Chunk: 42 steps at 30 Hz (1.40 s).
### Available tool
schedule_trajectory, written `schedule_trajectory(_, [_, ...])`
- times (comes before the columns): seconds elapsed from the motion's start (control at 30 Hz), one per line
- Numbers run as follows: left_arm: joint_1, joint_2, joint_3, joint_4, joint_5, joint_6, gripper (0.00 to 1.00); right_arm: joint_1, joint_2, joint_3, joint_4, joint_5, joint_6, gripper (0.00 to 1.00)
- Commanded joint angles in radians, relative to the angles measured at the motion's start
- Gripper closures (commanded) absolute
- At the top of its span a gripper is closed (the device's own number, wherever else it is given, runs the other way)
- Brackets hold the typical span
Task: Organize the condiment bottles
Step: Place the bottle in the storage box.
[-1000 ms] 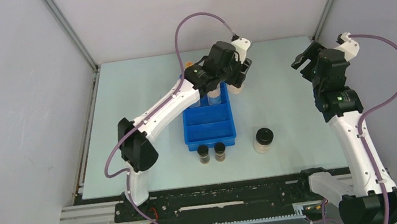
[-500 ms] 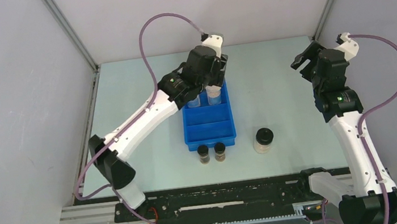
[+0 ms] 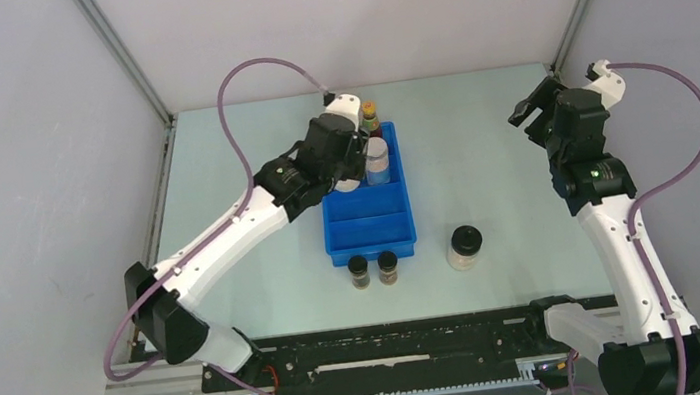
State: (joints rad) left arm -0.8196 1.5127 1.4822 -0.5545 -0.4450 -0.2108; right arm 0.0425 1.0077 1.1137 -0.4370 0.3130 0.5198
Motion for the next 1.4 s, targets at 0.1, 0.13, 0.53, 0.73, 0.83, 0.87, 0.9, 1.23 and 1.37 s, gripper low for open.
schedule_trajectory(0.1, [0.027,-0.117,-0.084,0.114,-0.045,-0.059,1.0,0.033,0.015,0.005,0.025,0.036,-0.006,0.14])
schedule_trajectory(0.13, [0.029,-0.124,-0.095,0.117,-0.046,-0.065,1.0,0.037,0.016,0.005,0.026,0.04,-0.006,0.14])
schedule_trajectory(0.53, [0.033,-0.198,-0.256,0.205,-0.069,-0.195,1.0,0.069,0.027,0.005,0.026,0.067,-0.013,0.14])
schedule_trajectory(0.73, [0.033,-0.211,-0.306,0.245,-0.077,-0.227,1.0,0.074,0.028,0.004,0.024,0.074,-0.014,0.14])
schedule_trajectory(0.83, [0.033,-0.206,-0.315,0.254,-0.072,-0.23,1.0,0.076,0.029,0.004,0.025,0.075,-0.016,0.14])
schedule_trajectory(0.87, [0.032,-0.205,-0.318,0.259,-0.069,-0.231,1.0,0.077,0.029,0.005,0.024,0.076,-0.016,0.14])
schedule_trajectory(0.9, [0.031,-0.202,-0.32,0.26,-0.069,-0.231,1.0,0.077,0.029,0.005,0.024,0.076,-0.016,0.14])
schedule_trajectory(1.23, [0.02,-0.177,-0.362,0.299,-0.094,-0.211,1.0,0.081,0.04,0.005,0.041,0.073,-0.019,0.14])
schedule_trajectory(1.37, [0.007,-0.159,-0.363,0.305,-0.114,-0.212,1.0,0.08,0.049,0.005,0.049,0.069,-0.019,0.14])
